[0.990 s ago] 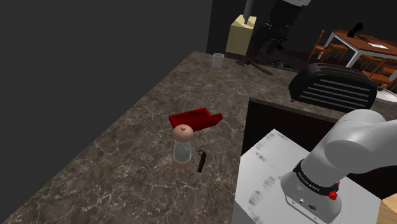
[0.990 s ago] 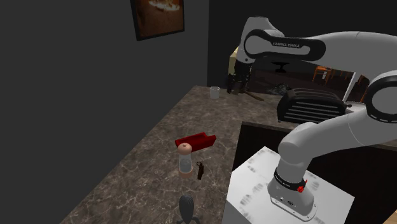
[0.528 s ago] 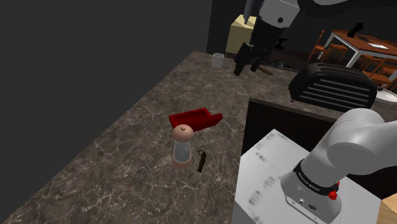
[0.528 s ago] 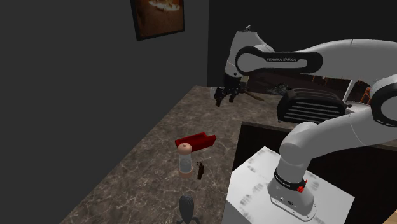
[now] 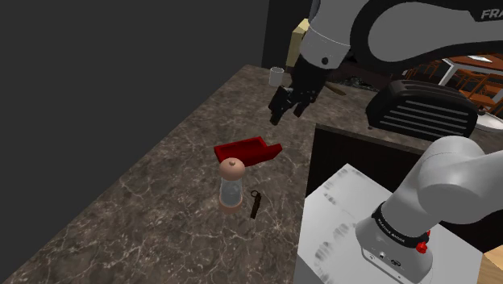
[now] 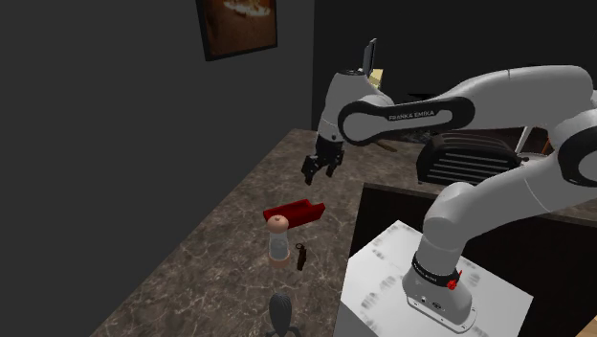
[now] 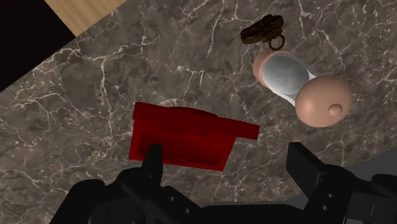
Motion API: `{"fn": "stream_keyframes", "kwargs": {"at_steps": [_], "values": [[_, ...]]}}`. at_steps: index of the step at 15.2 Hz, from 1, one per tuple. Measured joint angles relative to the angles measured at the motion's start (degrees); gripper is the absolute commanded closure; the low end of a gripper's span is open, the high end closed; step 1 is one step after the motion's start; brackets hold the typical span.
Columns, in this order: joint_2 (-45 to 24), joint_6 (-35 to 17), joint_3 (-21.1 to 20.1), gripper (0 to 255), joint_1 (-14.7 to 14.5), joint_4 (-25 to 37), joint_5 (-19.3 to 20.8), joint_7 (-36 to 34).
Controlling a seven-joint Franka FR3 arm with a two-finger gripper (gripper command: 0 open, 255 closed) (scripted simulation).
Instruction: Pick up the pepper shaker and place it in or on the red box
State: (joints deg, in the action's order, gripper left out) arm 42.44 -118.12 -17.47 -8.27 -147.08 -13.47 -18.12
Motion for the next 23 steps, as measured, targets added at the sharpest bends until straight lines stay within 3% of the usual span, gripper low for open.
{"fn": "stream_keyframes", "kwargs": {"at_steps": [7,13,23], "values": [[-7.1,-9.5,-8.8,0,-2.5,-0.4,-3.3,-6.7],[-15.7,-18.3,-16.9,0,-2.4,1.1,-3.2,-12.9],[-21.8,-25.4,-20.2,0,-0.5,0.1,-1.4,-15.1]]}}
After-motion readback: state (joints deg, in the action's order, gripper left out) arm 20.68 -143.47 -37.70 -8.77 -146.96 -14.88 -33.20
